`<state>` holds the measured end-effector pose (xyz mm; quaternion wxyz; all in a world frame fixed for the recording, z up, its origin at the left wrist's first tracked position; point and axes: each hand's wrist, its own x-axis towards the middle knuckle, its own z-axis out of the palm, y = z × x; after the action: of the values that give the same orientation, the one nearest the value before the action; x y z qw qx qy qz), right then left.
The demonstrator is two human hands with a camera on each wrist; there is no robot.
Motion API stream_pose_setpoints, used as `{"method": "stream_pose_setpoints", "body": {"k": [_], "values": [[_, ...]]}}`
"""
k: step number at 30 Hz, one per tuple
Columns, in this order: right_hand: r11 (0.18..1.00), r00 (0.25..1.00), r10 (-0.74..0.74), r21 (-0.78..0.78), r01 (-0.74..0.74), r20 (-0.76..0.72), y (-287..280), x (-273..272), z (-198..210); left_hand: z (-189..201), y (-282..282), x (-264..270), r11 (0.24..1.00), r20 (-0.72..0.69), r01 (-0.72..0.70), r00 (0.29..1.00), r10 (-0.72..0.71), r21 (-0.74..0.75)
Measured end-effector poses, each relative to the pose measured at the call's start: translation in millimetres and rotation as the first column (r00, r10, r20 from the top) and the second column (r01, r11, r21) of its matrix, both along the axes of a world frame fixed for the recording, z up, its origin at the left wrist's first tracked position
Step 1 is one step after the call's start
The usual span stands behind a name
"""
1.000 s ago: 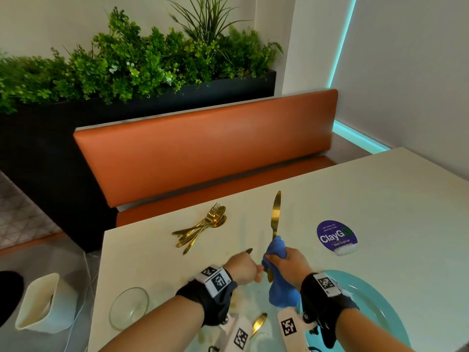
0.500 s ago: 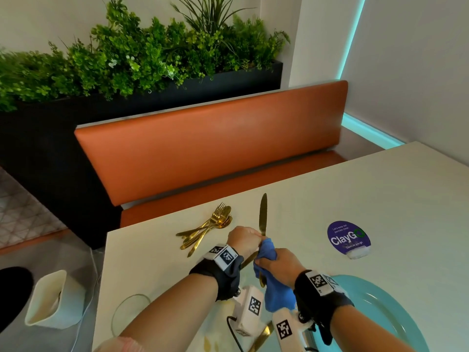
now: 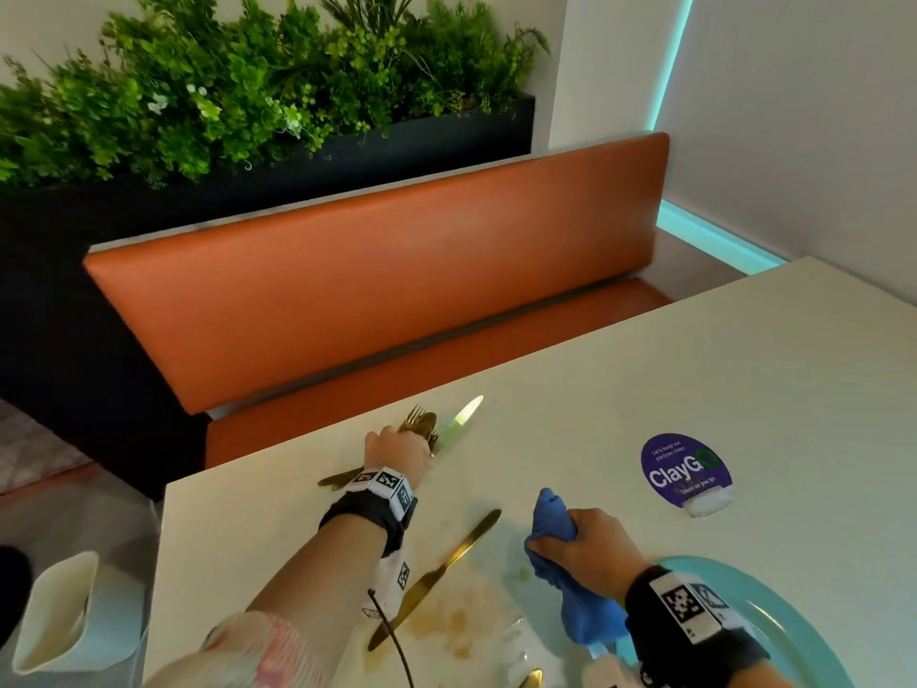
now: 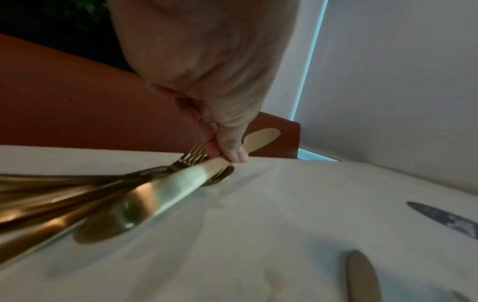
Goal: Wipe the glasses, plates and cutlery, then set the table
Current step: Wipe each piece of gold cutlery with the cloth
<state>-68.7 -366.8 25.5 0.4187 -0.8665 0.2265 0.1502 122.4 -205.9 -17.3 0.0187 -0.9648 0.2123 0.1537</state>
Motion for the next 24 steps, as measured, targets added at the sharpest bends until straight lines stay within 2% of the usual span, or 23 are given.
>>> {"method": "stream_pose_setpoints", "body": {"k": [3,7,12,16,20,21,24], "values": [[0.993,0.992,-0.117,0.0,0.117,0.052,-15,-6,-2,-18,-5,2,0.992,0.062,0.056,0.996,-0.063,0.109],[0.973,0.97,-0.226,-0.027,0.229,0.086,-30,-20,-1,-36,-9,2,0.978,0.12,0.106,0.984,-0.129,0.178],[0.95,0.948,-0.309,-0.031,0.312,0.082,-39,-34,-2,-47,-9,-2,0.988,0.257,0.124,0.956,-0.144,0.091],[0.941,0.939,-0.334,-0.028,0.337,0.075,-39,-43,-1,-46,-12,-8,0.994,0.282,0.111,0.953,-0.108,0.007],[0.926,0.922,-0.377,0.03,0.376,0.085,-38,-53,2,-34,-13,-27,0.986,0.208,0.141,0.971,-0.119,-0.091],[0.923,0.919,-0.385,0.048,0.382,0.088,-37,-56,4,-29,-12,-33,0.988,0.163,0.142,0.978,-0.13,-0.066],[0.916,0.914,-0.395,0.114,0.385,0.086,-31,-64,11,-25,-6,-56,0.978,0.028,0.154,0.987,-0.16,0.137]]}}
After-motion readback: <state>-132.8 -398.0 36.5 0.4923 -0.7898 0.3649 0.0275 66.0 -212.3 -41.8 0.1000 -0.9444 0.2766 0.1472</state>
